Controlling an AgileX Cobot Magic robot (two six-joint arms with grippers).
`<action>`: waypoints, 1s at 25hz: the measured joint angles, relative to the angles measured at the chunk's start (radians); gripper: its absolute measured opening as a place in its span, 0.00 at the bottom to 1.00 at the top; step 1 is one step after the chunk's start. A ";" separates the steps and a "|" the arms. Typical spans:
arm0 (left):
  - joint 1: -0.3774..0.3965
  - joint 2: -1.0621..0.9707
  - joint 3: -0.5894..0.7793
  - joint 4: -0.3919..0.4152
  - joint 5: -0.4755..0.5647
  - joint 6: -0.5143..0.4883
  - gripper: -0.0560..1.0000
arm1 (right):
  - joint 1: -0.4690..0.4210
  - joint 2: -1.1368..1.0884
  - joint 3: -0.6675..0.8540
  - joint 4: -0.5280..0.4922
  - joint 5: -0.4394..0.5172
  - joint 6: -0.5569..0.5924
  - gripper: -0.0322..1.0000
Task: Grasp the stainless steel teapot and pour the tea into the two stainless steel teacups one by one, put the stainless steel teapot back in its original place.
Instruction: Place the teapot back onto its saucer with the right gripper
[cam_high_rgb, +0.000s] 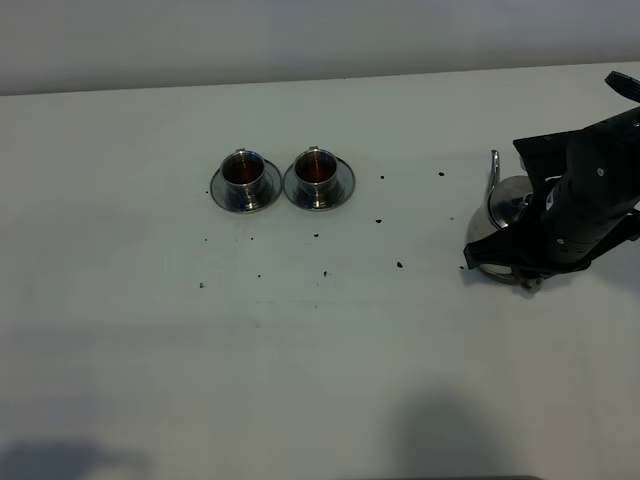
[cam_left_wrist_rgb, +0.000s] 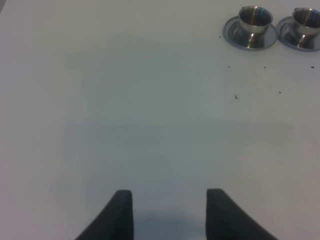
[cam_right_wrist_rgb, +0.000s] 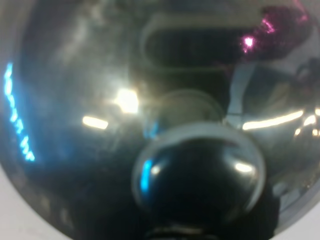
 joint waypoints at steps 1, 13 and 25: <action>0.000 0.000 0.000 0.000 0.000 0.001 0.41 | 0.000 0.000 0.000 -0.003 0.000 0.003 0.21; 0.000 0.000 0.000 0.000 0.000 0.001 0.41 | -0.019 0.000 0.000 -0.029 0.005 0.027 0.21; 0.000 0.000 0.000 0.000 0.000 0.001 0.41 | -0.022 0.031 0.002 -0.029 -0.016 0.030 0.21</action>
